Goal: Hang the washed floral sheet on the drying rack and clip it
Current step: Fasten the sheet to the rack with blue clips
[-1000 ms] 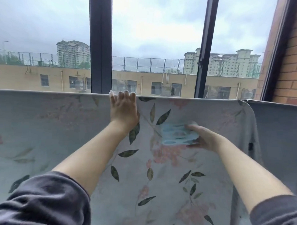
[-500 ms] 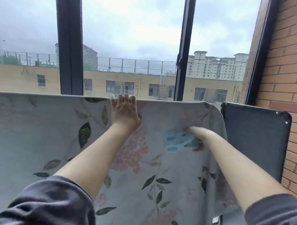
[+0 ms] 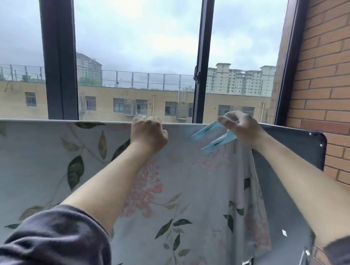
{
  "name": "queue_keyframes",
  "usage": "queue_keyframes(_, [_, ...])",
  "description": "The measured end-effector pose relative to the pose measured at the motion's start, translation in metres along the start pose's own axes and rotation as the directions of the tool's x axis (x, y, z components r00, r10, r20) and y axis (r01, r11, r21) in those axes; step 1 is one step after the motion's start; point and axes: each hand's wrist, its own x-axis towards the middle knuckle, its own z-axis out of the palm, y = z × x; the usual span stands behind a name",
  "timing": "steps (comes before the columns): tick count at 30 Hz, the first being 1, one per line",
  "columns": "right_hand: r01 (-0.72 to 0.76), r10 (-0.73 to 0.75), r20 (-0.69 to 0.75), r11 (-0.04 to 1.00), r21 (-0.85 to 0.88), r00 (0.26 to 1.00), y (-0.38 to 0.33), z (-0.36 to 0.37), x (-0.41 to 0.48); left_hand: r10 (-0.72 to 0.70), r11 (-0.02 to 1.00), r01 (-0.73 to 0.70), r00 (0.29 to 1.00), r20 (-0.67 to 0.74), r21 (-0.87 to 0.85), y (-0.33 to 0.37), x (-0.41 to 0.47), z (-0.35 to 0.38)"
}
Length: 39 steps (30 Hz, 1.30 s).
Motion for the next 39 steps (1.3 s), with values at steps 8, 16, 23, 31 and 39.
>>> queue_keyframes(8, [0.278,-0.272,-0.120,0.960,0.034,0.955,-0.019,-0.046,0.027,-0.055,0.998,0.053,0.984,-0.168,-0.022,-0.002,0.003,0.016])
queue_keyframes(16, [0.442,-0.441,0.101,0.897,0.020,0.892,-0.037,-0.054,0.050,-0.105,0.994,0.099,0.964,-0.246,-0.037,0.003,0.003,0.019])
queue_keyframes(23, [0.534,-0.512,0.263,0.845,-0.015,0.818,-0.046,-0.049,0.072,-0.126,0.992,0.120,0.964,-0.236,-0.042,0.009,0.002,0.017])
queue_keyframes(31, [0.556,-0.498,0.356,0.828,-0.076,0.791,-0.062,-0.037,0.087,-0.112,0.994,0.113,0.967,-0.230,-0.010,0.002,-0.001,0.017])
queue_keyframes(39, [0.508,-0.426,0.422,0.855,-0.100,0.800,-0.057,-0.015,0.085,-0.108,0.994,0.110,0.976,-0.189,-0.003,-0.003,-0.005,0.010])
